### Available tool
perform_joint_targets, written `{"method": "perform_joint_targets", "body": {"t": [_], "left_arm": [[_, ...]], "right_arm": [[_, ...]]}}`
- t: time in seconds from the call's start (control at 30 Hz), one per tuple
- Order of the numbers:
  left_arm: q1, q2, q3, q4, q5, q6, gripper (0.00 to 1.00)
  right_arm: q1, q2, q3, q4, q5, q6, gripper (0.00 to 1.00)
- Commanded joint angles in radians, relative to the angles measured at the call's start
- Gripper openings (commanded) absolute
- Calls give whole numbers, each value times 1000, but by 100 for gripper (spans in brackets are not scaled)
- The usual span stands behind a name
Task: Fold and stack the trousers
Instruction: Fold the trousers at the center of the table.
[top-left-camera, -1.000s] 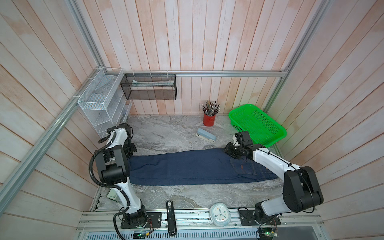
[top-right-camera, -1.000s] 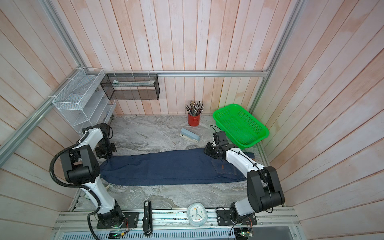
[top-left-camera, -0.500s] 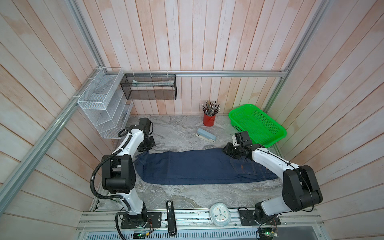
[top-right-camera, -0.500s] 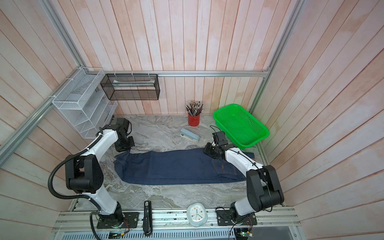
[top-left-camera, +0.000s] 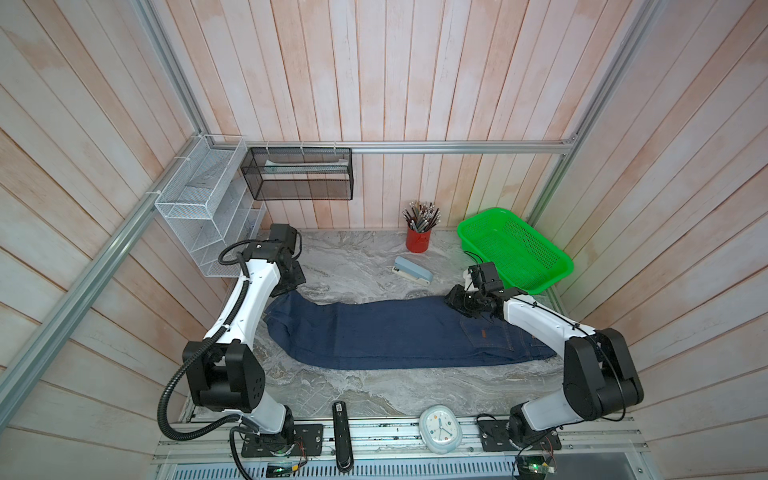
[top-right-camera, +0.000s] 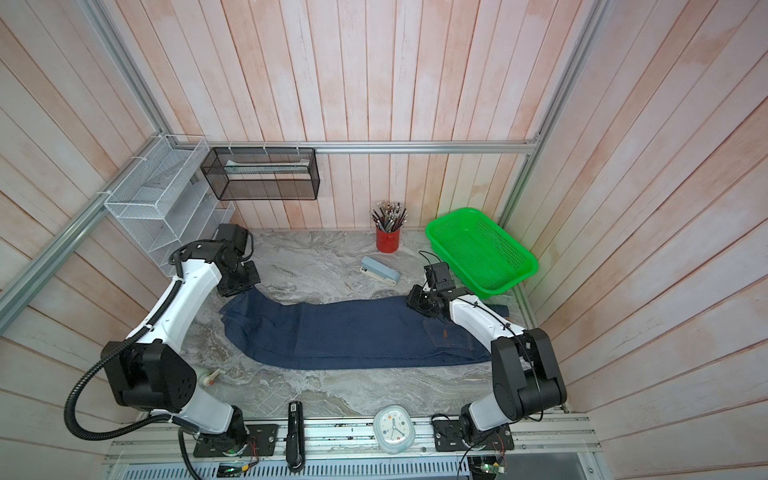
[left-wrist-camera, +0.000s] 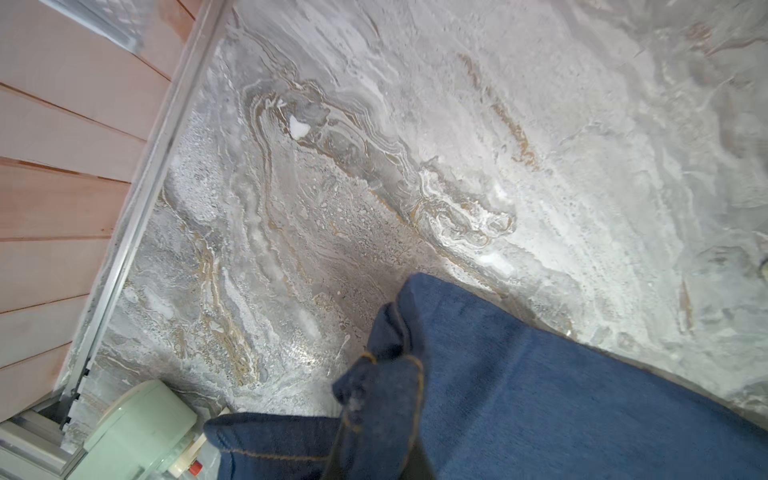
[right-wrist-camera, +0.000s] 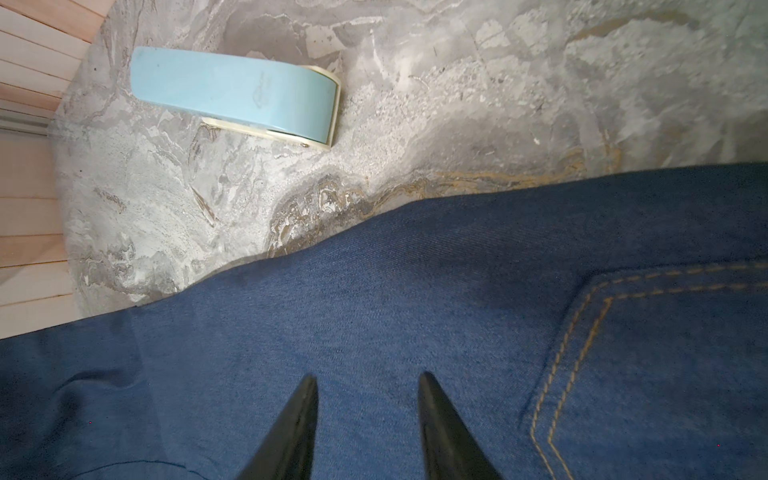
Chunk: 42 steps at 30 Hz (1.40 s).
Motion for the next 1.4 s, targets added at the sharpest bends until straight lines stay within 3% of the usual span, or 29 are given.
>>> {"method": "perform_joint_targets", "body": {"t": [0.0, 0.33, 0.9, 1.37], "left_arm": [[-18, -24, 18, -68, -31, -26, 0], [-64, -52, 48, -79, -6, -54, 0], [-325, 59, 196, -4, 74, -172, 0], [-461, 156, 162, 172, 149, -269, 0]], "right_arm": [[5, 15, 4, 21, -17, -7, 42], [6, -2, -16, 34, -16, -7, 41], [0, -9, -26, 60, -8, 19, 42], [-94, -88, -52, 53, 19, 13, 42]]}}
